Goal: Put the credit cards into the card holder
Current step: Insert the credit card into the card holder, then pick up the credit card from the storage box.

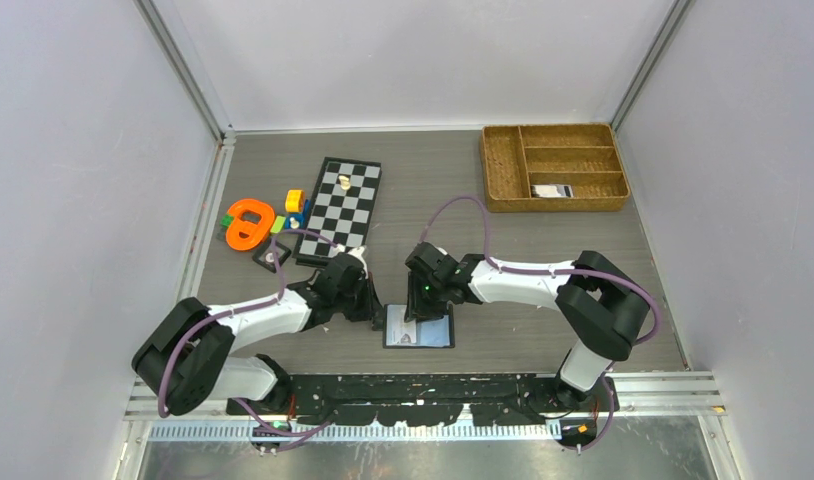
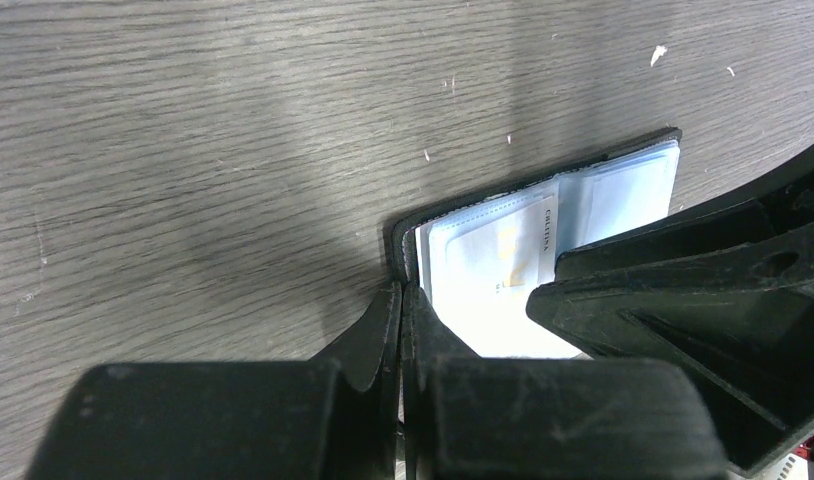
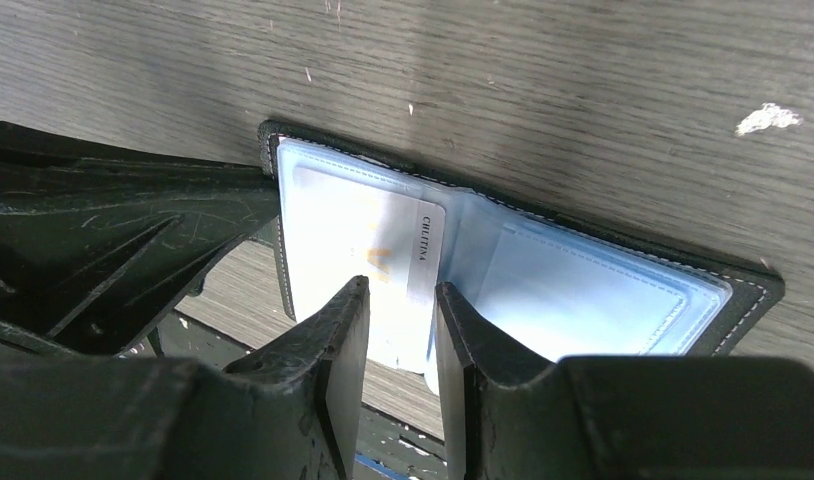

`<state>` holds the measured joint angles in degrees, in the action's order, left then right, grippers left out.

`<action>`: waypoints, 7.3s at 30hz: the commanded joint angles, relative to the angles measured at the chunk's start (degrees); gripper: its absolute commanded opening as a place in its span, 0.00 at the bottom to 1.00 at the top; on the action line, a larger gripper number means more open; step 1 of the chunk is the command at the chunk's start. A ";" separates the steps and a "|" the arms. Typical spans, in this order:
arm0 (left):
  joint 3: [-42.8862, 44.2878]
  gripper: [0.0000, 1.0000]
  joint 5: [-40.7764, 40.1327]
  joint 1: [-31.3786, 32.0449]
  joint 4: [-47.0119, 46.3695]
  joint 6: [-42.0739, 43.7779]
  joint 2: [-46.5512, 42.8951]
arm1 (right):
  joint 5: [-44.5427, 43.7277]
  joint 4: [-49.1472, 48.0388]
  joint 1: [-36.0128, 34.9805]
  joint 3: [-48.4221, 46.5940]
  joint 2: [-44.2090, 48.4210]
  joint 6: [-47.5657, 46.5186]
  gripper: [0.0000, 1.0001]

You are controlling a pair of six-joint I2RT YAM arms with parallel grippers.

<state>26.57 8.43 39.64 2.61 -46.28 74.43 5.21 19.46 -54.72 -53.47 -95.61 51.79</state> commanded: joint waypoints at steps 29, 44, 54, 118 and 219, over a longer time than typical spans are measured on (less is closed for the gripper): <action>-1.21 0.00 -1.84 0.48 3.06 0.18 -1.34 | 0.90 -4.45 -2.07 -0.95 -2.31 3.54 0.36; -1.53 0.00 -4.25 0.88 5.38 -0.34 -4.93 | -4.15 -2.48 -2.67 -1.92 2.99 1.57 0.36; 4.63 0.68 -11.30 0.64 18.77 2.50 -13.89 | -24.53 20.24 7.22 -12.73 12.39 -4.67 0.69; 32.40 0.87 -13.88 -19.42 37.35 38.37 -4.56 | -20.19 6.02 62.19 -33.19 -14.15 11.02 0.36; 24.72 0.75 10.47 -4.82 -31.78 -19.31 -7.35 | -18.07 -44.10 19.78 8.60 42.75 1.76 0.00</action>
<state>50.74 20.51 33.50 -21.89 -63.68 66.15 -9.61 -16.75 -33.39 -45.06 -53.87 52.82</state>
